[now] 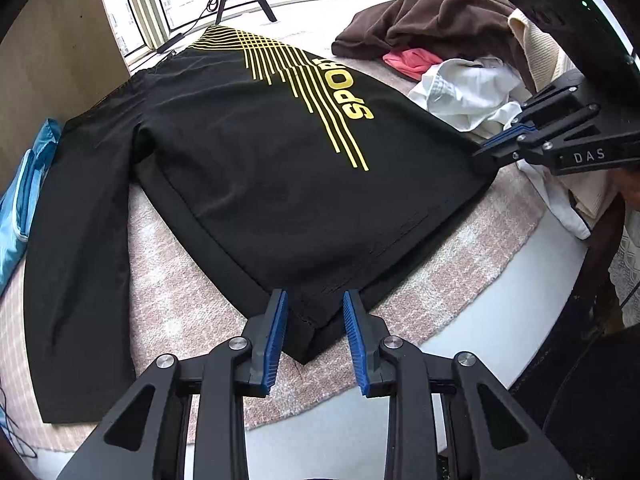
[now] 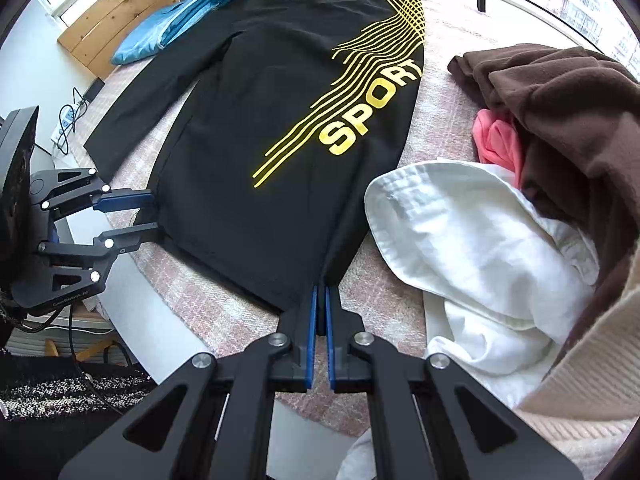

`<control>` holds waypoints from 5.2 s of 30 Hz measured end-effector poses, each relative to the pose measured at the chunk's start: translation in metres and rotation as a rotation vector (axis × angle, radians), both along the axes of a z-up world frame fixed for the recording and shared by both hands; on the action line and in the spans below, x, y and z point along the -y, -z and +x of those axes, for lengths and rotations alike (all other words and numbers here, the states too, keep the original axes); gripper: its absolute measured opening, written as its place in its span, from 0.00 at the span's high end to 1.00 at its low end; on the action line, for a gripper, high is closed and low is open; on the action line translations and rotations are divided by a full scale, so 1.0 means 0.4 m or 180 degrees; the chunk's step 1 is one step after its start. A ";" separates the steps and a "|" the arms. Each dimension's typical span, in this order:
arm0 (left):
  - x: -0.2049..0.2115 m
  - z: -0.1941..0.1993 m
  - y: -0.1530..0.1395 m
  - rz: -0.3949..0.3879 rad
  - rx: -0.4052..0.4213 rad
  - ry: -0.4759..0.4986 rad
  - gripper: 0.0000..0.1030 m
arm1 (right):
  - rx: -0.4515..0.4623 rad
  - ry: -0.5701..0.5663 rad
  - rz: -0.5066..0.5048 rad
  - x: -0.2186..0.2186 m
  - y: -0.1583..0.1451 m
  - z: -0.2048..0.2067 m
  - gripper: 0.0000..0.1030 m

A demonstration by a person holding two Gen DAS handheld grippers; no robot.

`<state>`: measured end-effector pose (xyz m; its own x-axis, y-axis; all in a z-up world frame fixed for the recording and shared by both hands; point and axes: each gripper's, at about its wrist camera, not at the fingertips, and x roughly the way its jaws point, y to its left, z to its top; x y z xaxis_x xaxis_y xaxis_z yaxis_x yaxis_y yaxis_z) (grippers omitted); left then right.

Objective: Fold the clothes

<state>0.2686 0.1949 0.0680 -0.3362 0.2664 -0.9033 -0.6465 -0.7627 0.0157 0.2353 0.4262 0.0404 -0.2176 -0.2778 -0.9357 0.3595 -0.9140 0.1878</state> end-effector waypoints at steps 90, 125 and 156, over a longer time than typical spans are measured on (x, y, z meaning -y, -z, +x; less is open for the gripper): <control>-0.275 -0.005 0.039 0.0394 0.0178 0.0459 0.66 | 0.0116 0.0243 -0.0265 0.003 -0.101 -0.925 0.52; 0.419 -0.095 -0.195 0.1632 -0.0199 -0.1493 0.99 | -0.0426 0.0638 -0.0515 0.489 -0.263 -1.090 0.97; 1.056 -0.267 -0.099 0.1790 0.0299 -0.1487 0.95 | -0.0203 0.0787 -0.1086 0.849 -0.345 -0.973 0.74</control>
